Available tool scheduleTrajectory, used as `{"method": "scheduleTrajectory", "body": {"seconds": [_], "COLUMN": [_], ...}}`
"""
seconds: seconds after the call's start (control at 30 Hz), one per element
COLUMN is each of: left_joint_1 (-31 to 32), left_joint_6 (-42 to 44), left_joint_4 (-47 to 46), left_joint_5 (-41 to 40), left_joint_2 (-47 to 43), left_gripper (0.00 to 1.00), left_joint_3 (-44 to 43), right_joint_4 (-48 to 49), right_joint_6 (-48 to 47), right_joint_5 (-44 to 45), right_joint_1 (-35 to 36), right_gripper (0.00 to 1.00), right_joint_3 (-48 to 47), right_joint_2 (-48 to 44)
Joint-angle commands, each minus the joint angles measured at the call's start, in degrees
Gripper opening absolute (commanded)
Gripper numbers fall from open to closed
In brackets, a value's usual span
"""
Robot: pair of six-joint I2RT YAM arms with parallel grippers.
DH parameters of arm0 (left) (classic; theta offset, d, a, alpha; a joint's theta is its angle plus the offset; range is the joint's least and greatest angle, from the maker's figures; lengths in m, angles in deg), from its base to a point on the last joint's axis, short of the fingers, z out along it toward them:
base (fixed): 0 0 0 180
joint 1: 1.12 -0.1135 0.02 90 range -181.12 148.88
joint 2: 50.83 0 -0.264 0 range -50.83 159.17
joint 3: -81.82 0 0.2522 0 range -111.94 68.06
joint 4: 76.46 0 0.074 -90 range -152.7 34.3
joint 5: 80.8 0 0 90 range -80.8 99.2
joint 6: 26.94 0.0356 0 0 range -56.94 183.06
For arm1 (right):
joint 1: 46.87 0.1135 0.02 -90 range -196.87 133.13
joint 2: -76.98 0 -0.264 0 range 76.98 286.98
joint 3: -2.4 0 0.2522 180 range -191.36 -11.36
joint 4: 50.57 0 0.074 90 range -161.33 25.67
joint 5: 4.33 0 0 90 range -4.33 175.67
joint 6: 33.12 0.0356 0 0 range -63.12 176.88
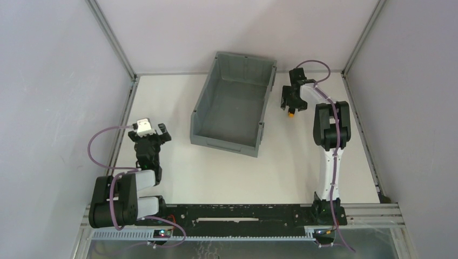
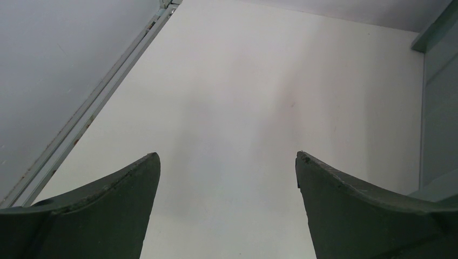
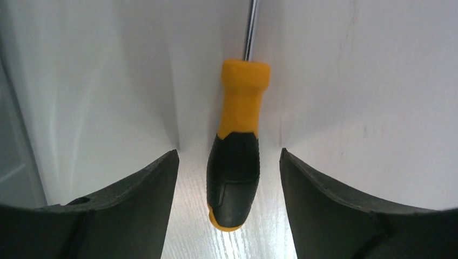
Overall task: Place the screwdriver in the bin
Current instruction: Pick up the screwdriver from the center of the board.
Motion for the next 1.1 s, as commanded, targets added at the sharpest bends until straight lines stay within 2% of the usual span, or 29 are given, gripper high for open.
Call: {"method": "scheduleTrajectory", "body": {"seconds": [0.0, 0.2, 0.43, 0.83, 1.07], "left_joint_1": [0.39, 0.36, 0.38, 0.39, 0.37], "left_joint_6": [1.25, 1.24, 1.25, 1.29, 1.23], "left_joint_4": [-1.55, -1.55, -1.55, -1.55, -1.55], "left_joint_5": [-0.56, -0.57, -0.63, -0.61, -0.6], "left_joint_2": [-0.19, -0.14, -0.13, -0.14, -0.14], "left_gripper": [1.0, 1.0, 1.0, 1.0, 1.0], "left_joint_3": [-1.8, -1.8, -1.75, -1.8, -1.78], "right_joint_4": [-3.53, -6.08, -6.03, -8.27, -12.53], "right_joint_6": [0.6, 0.43, 1.09, 0.28, -0.05], "right_joint_5": [-0.72, -2.36, -2.06, -0.38, -0.21], "right_joint_1": [-0.85, -1.01, -1.12, -1.12, -0.57], "right_gripper": [0.72, 0.38, 0.18, 0.11, 0.1], "right_joint_3": [-4.7, -7.58, -7.6, -4.66, -5.42], "right_joint_2": [1.87, 4.04, 3.04, -10.11, -19.24]}}
